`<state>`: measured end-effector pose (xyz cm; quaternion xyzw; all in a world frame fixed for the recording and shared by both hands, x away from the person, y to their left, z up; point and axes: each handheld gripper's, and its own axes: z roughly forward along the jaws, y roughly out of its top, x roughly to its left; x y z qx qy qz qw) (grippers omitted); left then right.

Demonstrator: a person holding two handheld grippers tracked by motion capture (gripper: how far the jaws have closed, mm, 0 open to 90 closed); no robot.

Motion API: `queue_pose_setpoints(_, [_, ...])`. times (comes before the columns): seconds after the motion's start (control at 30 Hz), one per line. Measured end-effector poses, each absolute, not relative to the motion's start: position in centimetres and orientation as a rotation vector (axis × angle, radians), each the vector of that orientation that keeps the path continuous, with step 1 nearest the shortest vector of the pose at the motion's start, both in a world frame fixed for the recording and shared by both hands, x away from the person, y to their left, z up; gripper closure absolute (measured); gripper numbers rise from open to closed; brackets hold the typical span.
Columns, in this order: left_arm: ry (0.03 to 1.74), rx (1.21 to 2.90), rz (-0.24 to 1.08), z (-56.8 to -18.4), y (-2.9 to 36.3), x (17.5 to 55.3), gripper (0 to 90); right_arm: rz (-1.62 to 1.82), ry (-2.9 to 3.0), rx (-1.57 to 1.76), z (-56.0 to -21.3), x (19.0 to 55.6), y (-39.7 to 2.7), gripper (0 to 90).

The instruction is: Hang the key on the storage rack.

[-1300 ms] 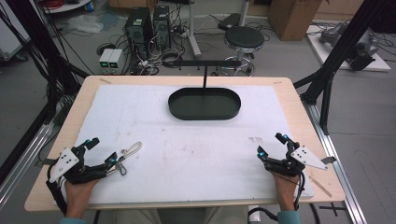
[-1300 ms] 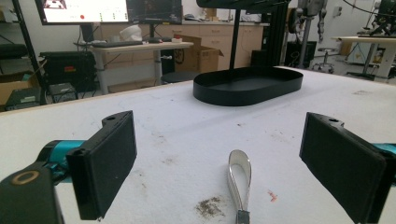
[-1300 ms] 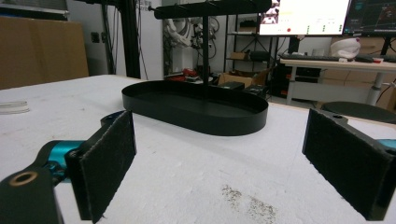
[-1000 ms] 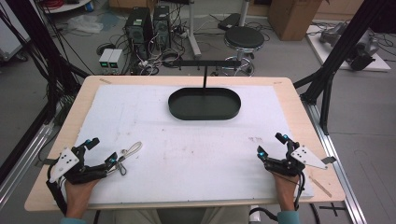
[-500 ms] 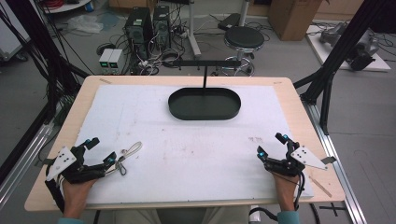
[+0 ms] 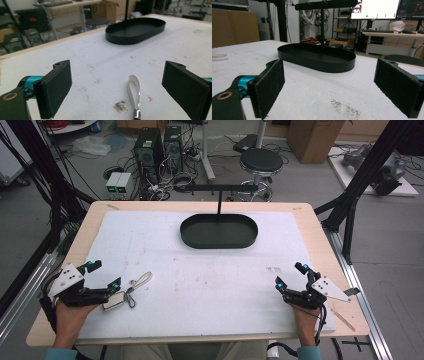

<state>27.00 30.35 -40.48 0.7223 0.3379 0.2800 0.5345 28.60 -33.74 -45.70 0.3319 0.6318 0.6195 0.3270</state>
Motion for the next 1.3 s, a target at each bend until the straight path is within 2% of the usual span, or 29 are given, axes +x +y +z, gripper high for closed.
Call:
queue_pose_setpoints(0.27, [0.792, 1.937, 0.659, -38.5, 28.6, 28.3, 10.4, 1.621, 1.653, 0.864, -45.7, 28.6, -33.7, 9.1])
queue_pose_setpoints(0.5, [0.806, 2.119, 0.565, -37.6, 27.2, 29.7, 11.7, 1.623, 1.652, 0.865, -45.7, 28.6, -33.7, 9.1])
queue_pose_setpoints(0.77, [0.864, 2.266, 0.44, -37.7, 26.0, 31.3, 17.8, 1.623, 1.651, 0.865, -45.7, 28.5, -33.7, 9.1])
queue_pose_setpoints(1.3, [0.914, 2.455, 0.31, -38.5, 24.2, 33.1, 23.3, 1.626, 1.649, 0.87, -45.7, 28.5, -33.7, 9.1])
